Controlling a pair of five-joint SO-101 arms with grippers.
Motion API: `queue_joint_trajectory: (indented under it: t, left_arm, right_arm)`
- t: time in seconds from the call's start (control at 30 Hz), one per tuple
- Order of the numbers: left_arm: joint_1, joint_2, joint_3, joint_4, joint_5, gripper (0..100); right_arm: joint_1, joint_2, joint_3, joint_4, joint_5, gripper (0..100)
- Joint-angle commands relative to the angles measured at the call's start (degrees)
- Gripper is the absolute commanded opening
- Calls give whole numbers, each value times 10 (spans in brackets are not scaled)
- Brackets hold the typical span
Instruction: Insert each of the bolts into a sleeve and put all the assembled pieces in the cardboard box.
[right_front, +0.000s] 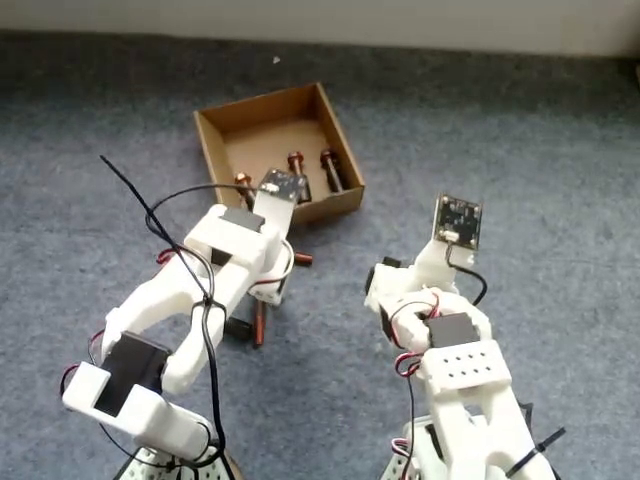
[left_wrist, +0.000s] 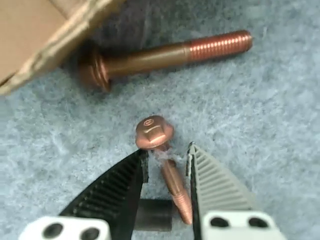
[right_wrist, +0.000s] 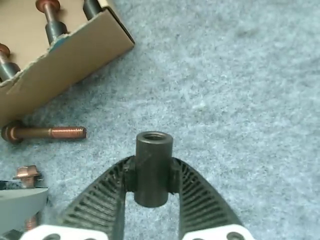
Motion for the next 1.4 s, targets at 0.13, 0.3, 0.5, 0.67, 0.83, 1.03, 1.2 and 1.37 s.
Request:
queue_joint_trajectory:
  t: [0.13,0.3,0.5,0.67,0.83,1.03,1.2,1.37]
  left_arm:
    - [-2,-1,-2,-16,4,99]
    - [-1,10,-5,-16,4,73]
    - [8,46,-41,-10,-1,35]
    - [12,15,-40,-8,-1,5]
    - [11,-98,2,-8,-1,5]
    - [10,-258,65,-11,-15,5]
    - [6,-374,107,-12,-52,5]
    - [6,-485,123,-12,-53,5]
  right_arm:
    - [5,-17,-3,-12,-4,4]
    - [5,-17,-3,-12,-4,4]
    - [5,-19,-3,-12,-4,4]
    - [2,-22,-3,-10,-4,4]
    - [1,-22,-3,-9,40,4]
    - [-28,-22,-2,-3,48,4]
    - [-78,-25,-7,39,49,4]
    - [-98,-103,1,42,49,4]
